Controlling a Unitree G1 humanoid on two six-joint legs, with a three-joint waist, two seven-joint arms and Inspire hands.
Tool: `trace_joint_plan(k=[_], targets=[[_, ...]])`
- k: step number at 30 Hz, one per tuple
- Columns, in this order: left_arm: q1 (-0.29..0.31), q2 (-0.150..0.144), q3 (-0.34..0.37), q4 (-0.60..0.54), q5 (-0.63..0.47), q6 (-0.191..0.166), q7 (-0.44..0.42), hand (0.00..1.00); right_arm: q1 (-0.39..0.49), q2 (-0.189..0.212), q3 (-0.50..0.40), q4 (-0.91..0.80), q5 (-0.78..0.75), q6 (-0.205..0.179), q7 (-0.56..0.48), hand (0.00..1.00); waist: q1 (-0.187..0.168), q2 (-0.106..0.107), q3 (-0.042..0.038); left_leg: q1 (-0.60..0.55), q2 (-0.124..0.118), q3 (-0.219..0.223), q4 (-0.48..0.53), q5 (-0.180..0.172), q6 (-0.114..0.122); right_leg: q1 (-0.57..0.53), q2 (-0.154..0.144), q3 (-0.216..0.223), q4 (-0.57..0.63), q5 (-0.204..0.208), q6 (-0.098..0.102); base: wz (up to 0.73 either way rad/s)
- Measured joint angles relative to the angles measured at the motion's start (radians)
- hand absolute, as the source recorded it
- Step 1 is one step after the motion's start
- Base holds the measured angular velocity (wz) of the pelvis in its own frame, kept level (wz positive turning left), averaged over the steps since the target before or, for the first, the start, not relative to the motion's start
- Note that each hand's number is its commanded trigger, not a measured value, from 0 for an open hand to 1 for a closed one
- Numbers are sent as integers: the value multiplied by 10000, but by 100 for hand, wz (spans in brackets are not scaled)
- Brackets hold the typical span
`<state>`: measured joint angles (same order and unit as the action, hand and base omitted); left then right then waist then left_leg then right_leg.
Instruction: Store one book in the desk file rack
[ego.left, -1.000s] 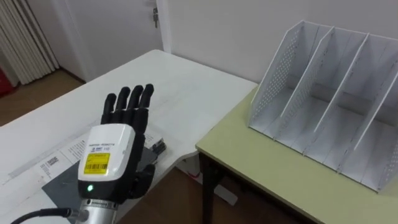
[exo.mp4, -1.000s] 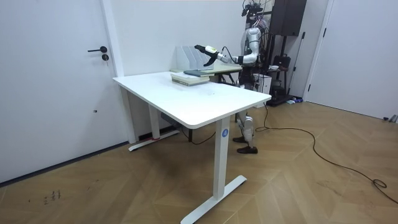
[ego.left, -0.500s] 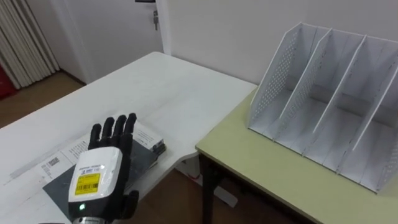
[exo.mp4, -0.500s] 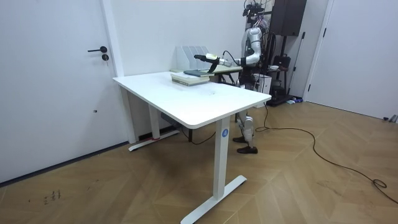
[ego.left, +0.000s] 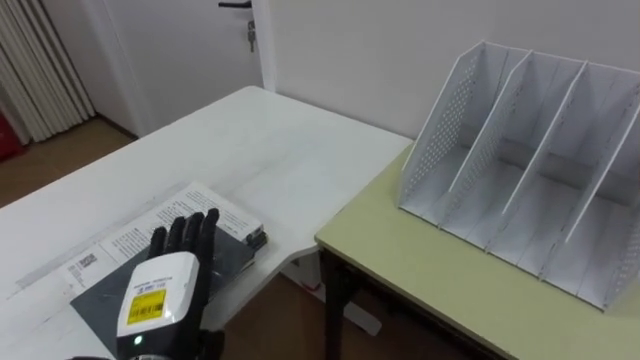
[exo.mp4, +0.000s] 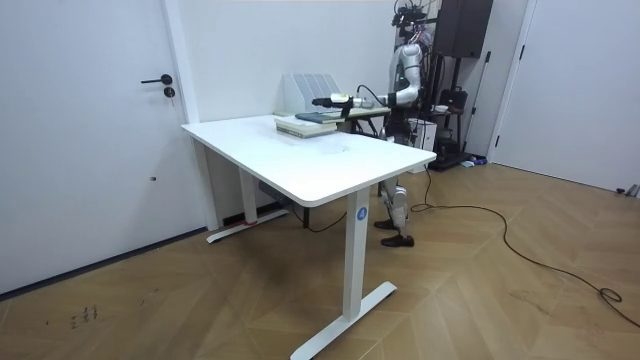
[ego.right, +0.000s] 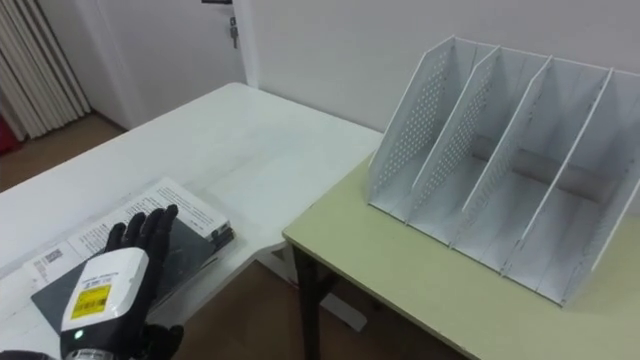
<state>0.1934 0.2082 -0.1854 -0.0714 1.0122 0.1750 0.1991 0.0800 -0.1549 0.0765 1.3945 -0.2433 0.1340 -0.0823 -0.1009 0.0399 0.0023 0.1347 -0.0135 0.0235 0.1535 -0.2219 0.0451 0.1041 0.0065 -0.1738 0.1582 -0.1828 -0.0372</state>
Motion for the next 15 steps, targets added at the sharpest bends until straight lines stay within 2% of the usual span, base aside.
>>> trace_joint_plan(k=[6, 12, 15], targets=[[0, 0, 45, 182, -41, 160, -227, 0, -8, -5, -3, -21, 18, 10, 108, 0, 10, 28, 12, -15, 0, 48, 6, 0, 0, -84, 8, 88, 4, -1, 0, -1], [-1, 2, 68, 466, -215, 474, -388, 0, -32, -8, -20, 5, 0, 205, 111, 0, -20, -21, 39, -85, -10, 48, 1, 0, 0, -76, 5, 97, -39, 0, 6, 0], [-27, 9, 71, 698, -305, 483, -354, 0, -36, -23, -5, -13, 7, 210, 105, 0, 3, -31, 46, -87, -9, 63, -8, 0, 0, -71, 13, 119, -51, 0, 5, 0]])
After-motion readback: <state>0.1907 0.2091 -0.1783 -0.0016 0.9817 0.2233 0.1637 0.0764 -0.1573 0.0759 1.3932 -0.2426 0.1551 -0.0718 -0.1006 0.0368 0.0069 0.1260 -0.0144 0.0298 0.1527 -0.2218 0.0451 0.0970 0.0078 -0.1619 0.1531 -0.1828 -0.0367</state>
